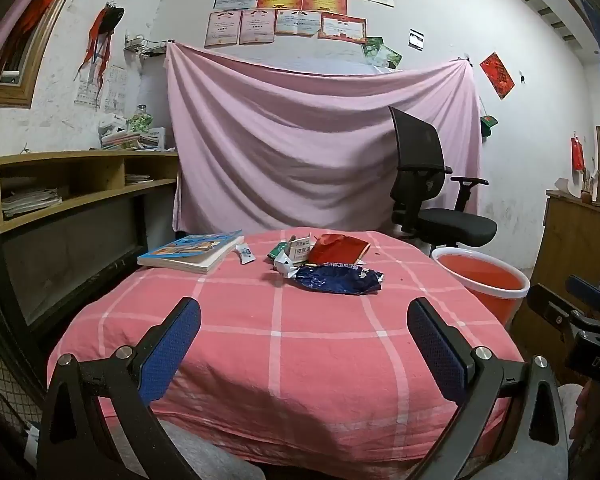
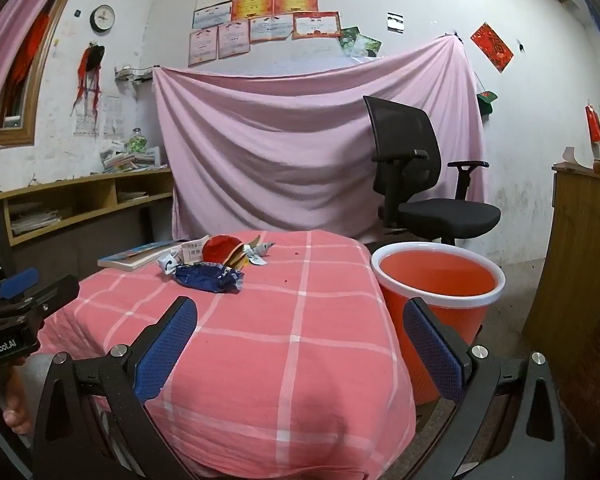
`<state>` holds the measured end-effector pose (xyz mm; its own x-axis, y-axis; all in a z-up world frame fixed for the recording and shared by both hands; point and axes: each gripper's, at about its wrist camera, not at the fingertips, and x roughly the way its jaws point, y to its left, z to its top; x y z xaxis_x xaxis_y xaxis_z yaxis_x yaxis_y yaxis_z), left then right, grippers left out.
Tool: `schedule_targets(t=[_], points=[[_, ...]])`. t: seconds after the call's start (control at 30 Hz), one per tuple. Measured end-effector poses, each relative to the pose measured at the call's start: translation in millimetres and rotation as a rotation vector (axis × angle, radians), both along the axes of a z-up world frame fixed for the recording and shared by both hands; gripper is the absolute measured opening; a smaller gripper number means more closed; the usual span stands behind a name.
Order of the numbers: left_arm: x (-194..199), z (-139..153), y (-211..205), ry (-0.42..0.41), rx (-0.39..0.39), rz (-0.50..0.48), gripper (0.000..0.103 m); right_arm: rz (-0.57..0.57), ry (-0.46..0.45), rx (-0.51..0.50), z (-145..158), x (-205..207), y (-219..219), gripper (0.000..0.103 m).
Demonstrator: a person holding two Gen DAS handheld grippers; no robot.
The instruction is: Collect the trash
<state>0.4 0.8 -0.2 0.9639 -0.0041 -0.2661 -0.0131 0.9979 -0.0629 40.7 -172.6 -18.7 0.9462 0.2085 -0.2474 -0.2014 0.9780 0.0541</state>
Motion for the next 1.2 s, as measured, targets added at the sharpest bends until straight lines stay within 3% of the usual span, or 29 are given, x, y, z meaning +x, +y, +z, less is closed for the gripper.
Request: schedule_targets(t=[1.2], points=[[3.1,-2.9,-2.6,-0.001,0.006,-0.004,0.101,0.001,0.004,0.002,0.6,0.2,-0.9,0.103]])
